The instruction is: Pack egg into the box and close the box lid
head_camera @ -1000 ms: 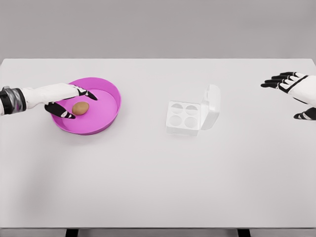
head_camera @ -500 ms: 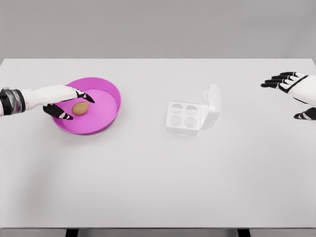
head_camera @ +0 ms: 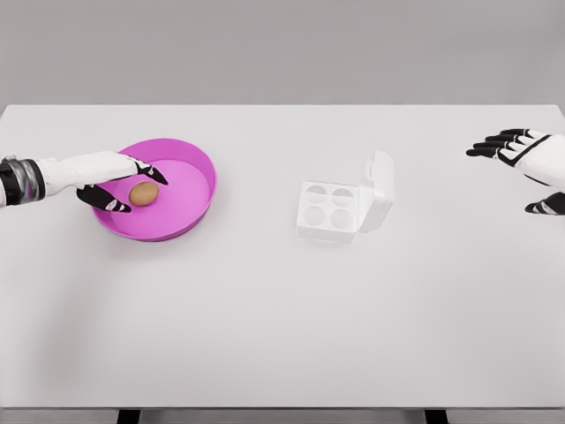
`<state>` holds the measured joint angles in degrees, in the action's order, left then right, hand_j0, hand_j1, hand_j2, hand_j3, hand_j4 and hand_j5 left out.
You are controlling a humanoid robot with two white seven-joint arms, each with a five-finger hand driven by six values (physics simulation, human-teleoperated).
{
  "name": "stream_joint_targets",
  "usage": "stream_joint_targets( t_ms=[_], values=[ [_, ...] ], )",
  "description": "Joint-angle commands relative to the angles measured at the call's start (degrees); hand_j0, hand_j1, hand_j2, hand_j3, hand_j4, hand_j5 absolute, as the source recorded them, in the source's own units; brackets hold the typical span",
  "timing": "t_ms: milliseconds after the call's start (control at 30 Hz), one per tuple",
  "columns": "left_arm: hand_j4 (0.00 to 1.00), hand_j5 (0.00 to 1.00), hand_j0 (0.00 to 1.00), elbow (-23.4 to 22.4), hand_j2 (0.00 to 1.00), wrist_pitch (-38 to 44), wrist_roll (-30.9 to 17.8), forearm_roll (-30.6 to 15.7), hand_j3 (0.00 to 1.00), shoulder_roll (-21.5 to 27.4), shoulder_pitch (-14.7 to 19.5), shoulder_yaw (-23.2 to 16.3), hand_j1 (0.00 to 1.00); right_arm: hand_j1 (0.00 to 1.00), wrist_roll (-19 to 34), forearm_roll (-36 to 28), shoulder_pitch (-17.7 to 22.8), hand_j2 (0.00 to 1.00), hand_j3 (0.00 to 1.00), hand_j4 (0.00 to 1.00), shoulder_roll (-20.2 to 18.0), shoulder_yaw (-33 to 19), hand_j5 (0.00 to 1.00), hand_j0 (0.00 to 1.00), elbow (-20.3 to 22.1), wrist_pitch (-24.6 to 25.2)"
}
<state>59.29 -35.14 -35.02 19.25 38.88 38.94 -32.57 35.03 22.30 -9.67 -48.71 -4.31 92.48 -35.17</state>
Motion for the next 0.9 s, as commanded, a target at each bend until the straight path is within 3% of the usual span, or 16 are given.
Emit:
stream_joint_targets(
  t_ms=[0,400,867],
  values=[
    [0.76,0.76,0.76,-0.31,0.76,0.14,0.02,-0.36,0.76,-0.03,0.0,0.05,0.76,1.0,-0.03,-0.33,0.0,1.0,1.0,1.0,-0.06,0.0,1.0,1.0,-0.02,0.17],
    [0.76,0.76,0.76,-0.31,0.76,0.14,0.02,-0.36,0.76,-0.29,0.0,-0.04,0.76,1.0,-0.03,-0.33,0.09,1.0,1.0,1.0,0.02,0.0,1.0,1.0,0.07,0.17],
    [0.55,0.55,0.55,-0.31,0.55,0.14,0.02,-0.36,0.55,-0.38,-0.26,-0.21,0.55,1.0,-0.03,-0.33,0.09,1.0,1.0,1.0,0.02,-0.08,1.0,1.0,-0.02,0.17]
  ],
)
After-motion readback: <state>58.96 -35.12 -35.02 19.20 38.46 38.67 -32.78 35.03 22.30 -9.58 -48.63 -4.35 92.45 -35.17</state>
